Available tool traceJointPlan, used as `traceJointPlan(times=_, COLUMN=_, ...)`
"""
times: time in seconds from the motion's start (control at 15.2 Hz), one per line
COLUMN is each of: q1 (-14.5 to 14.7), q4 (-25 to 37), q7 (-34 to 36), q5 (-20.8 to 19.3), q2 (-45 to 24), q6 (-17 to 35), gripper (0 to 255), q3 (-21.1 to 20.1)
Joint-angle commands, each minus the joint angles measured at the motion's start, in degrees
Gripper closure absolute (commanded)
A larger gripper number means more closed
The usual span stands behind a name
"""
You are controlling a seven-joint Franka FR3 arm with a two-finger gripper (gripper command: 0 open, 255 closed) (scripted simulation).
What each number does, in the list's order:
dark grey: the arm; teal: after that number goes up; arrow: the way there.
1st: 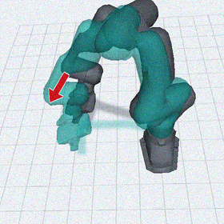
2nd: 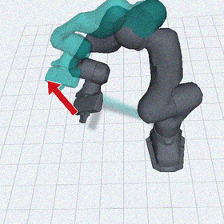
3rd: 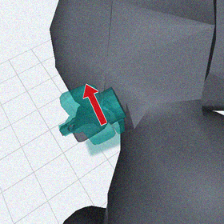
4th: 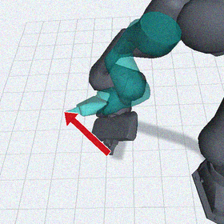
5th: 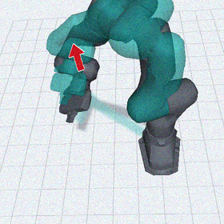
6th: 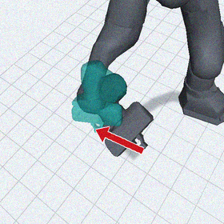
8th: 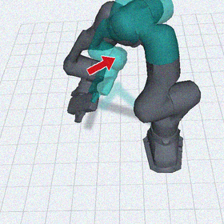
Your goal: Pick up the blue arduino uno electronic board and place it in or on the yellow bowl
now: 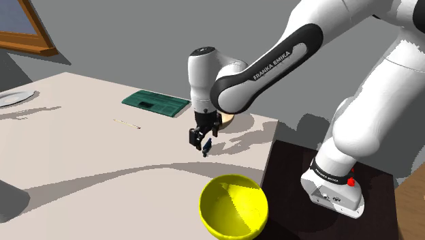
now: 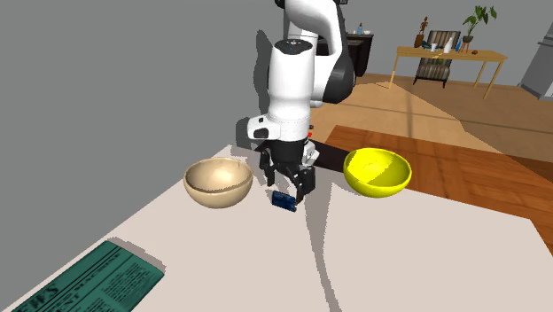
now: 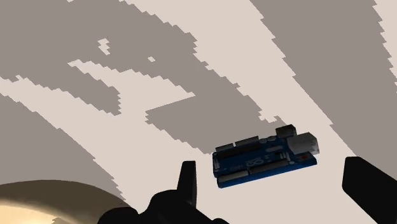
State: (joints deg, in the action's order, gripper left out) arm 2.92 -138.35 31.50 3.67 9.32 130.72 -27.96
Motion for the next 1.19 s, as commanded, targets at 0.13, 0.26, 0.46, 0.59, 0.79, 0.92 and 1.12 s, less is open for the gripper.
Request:
traceJointPlan(times=0.13, q1=-0.2, q4=-1.2, q7=1.1, q5=-1.2, q2=-2.3, q6=3.3, gripper=0, q3=-0.5)
traceJointPlan(times=0.26, q1=-0.4, q4=-2.0, q7=1.8, q5=-2.2, q2=-3.9, q6=5.5, gripper=0, q3=-0.7)
traceJointPlan(times=0.46, q1=-0.4, q4=-2.0, q7=1.8, q5=-2.2, q2=-3.9, q6=5.5, gripper=0, q3=-0.7)
traceJointPlan(times=0.59, q1=-0.4, q4=-2.0, q7=1.9, q5=-2.2, q2=-3.9, q6=5.5, gripper=0, q3=-0.7)
traceJointPlan(times=0.79, q1=-0.4, q4=-2.0, q7=1.9, q5=-2.2, q2=-3.9, q6=5.5, gripper=0, q3=-0.7)
traceJointPlan(times=0.92, q1=-0.4, q4=-2.0, q7=1.9, q5=-2.2, q2=-3.9, q6=5.5, gripper=255, q3=-0.7)
traceJointPlan(times=1.12, q1=-0.4, q4=-1.9, q7=1.9, q5=-2.2, q2=-4.0, q6=5.5, gripper=255, q3=-0.7)
